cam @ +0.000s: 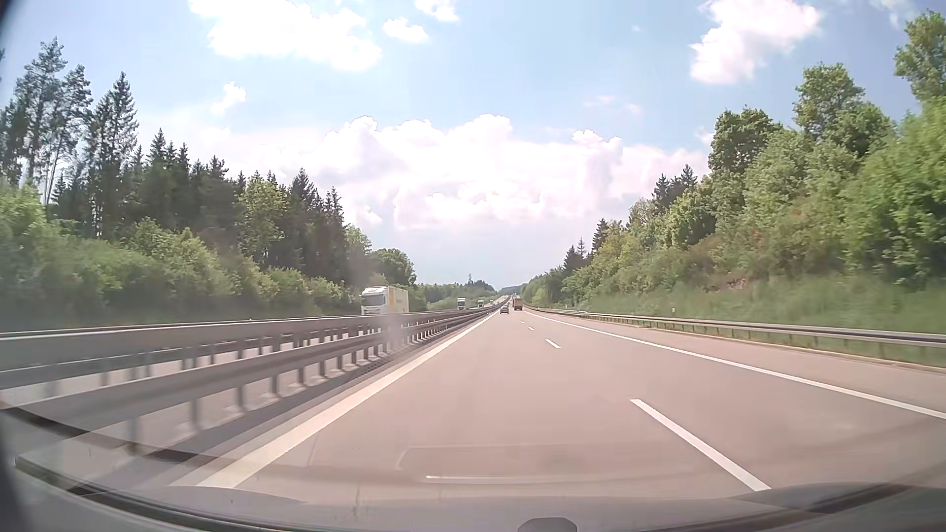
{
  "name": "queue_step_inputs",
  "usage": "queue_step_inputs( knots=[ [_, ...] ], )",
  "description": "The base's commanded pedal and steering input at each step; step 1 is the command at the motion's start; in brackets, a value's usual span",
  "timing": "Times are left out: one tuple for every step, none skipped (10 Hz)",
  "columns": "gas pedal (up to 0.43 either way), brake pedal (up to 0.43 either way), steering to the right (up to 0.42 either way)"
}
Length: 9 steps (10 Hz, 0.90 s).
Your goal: Follow the waypoints while adhering to traffic rules and regulations
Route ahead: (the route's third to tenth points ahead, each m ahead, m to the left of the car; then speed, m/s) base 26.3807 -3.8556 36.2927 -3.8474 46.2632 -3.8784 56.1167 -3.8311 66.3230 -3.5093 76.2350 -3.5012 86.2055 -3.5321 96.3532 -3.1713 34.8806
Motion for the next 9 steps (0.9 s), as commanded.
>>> queue_step_inputs(
  knots=[
    [0.319, 0.0, -0.001],
    [0.319, 0.0, -0.001],
    [0.319, 0.0, -0.001],
    [0.319, 0.0, -0.001],
    [0.319, 0.0, -0.001],
    [0.311, 0.0, 0.0],
    [0.311, 0.0, -0.001],
    [0.299, 0.0, 0.0],
    [0.299, 0.0, -0.001]
  ],
)
